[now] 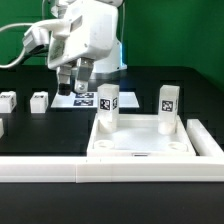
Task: Assemble square table
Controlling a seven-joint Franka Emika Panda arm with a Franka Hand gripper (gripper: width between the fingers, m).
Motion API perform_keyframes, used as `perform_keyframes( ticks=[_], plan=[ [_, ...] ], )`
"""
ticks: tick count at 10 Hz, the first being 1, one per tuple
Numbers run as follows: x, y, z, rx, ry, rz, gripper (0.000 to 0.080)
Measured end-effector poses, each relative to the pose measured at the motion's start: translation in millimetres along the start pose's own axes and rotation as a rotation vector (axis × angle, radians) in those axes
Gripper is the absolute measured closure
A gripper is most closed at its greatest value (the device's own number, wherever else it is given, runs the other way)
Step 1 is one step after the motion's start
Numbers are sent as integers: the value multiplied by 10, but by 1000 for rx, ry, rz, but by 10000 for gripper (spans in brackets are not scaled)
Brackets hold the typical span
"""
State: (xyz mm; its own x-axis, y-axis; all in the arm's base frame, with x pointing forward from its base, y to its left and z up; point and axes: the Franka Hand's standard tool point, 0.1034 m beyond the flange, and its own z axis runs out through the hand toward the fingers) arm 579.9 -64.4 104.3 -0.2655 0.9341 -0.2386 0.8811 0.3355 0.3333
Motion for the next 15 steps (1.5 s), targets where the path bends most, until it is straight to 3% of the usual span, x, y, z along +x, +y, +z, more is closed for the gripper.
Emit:
perform_keyframes(
  ticks=[4,5,6,8,9,13,14,15],
  plan=[
    [-25,10,0,-2,4,251,150],
    [-88,-58,-20,-37,13,364,150],
    [-106,-179,-15,-28,15,520,150],
    [-117,-281,-3,-6,13,752,150],
    [-119,-397,27,41,-1,878,150],
    [-164,-377,27,52,-9,1139,150],
    [-212,-414,30,66,-18,1244,150],
    [-332,-521,26,123,-50,1408,150]
  ],
)
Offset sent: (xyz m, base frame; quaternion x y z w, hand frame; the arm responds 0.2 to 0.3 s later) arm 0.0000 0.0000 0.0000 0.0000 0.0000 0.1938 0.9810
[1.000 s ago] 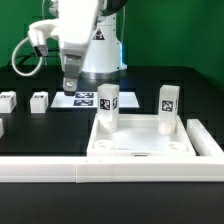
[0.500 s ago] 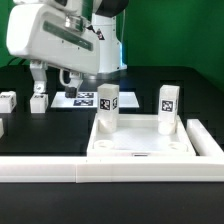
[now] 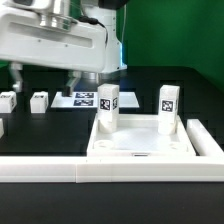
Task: Assemble square table
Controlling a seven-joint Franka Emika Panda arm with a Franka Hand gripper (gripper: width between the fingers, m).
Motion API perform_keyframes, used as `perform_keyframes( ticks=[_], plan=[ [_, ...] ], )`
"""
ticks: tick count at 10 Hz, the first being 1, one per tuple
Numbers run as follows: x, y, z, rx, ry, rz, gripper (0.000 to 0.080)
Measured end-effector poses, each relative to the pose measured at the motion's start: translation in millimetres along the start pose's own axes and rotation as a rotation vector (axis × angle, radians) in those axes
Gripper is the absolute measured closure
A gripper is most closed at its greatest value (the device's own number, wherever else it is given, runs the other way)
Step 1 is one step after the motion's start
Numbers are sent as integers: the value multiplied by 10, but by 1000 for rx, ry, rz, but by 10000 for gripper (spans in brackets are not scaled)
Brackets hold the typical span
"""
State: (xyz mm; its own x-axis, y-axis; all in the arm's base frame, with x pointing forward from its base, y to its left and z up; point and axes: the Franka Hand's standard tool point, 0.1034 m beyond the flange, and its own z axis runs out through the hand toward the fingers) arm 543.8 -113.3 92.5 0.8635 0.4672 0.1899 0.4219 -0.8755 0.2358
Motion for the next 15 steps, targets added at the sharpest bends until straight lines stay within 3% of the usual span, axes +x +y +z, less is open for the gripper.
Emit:
perform_keyframes(
  ticks=[1,3,5,9,12,14,15],
  plan=[
    [-70,77,5,6,-18,98,150],
    [-307,112,49,45,-84,322,150],
    [-407,192,56,55,-105,432,150],
    [-389,140,69,59,-107,571,150],
    [-746,45,44,82,-143,498,150],
    [-834,8,-4,105,-156,450,150],
    [-805,-21,-42,126,-177,484,150]
  ],
)
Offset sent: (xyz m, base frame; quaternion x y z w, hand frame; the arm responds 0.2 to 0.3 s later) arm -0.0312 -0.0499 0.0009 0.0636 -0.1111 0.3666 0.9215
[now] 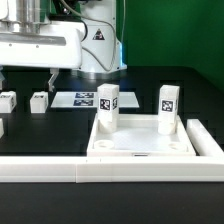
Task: Assemble square table
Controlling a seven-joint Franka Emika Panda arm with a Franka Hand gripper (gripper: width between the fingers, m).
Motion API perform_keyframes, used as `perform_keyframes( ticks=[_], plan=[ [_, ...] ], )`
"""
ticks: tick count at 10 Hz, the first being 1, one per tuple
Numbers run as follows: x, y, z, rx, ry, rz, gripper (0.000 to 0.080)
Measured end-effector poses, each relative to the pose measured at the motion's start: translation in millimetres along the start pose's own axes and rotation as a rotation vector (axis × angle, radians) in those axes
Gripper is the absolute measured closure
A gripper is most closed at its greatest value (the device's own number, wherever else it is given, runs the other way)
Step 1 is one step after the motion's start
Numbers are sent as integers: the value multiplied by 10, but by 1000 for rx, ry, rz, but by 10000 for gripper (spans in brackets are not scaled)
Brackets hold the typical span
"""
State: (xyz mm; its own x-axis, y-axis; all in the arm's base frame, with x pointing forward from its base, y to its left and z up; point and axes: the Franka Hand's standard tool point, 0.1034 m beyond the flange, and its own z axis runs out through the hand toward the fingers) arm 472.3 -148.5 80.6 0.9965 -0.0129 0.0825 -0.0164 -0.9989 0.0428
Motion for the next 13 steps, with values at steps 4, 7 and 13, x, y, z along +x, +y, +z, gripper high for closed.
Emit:
perform_keyframes(
  ticks=[4,7,13],
  plan=[
    [-11,6,23,-3,3,-10,150],
    [-429,-30,132,26,-46,-9,150],
    [-808,9,309,50,-110,-6,150]
  ],
)
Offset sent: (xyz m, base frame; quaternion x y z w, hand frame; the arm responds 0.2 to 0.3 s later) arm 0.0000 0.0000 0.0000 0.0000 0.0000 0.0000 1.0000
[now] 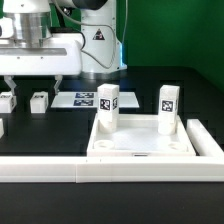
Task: Assemble square table
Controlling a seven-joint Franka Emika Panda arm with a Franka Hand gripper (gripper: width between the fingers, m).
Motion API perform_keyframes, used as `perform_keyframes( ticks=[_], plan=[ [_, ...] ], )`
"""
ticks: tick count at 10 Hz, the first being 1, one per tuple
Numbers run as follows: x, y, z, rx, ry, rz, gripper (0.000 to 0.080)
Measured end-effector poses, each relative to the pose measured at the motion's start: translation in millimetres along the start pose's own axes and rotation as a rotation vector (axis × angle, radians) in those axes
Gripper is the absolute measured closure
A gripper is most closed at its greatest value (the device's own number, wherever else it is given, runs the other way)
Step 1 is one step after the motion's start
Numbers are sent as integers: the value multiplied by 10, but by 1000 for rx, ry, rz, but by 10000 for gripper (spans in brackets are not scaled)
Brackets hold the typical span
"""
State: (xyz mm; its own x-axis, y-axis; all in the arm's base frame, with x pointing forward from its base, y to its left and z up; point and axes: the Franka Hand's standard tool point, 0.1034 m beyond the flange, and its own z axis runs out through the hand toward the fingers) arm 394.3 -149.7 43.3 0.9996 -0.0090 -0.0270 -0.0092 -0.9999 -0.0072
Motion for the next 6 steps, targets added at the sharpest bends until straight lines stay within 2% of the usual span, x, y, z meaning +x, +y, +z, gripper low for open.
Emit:
perform_keyframes(
  ticks=[1,3,4,5,6],
  plan=[
    [-2,1,1,0,0,0,150],
    [-83,-154,35,58,-126,-20,150],
    [-121,-195,63,70,-176,-33,150],
    [-164,-224,110,69,-205,-34,150],
    [-215,-246,137,80,-286,-52,150]
  ],
)
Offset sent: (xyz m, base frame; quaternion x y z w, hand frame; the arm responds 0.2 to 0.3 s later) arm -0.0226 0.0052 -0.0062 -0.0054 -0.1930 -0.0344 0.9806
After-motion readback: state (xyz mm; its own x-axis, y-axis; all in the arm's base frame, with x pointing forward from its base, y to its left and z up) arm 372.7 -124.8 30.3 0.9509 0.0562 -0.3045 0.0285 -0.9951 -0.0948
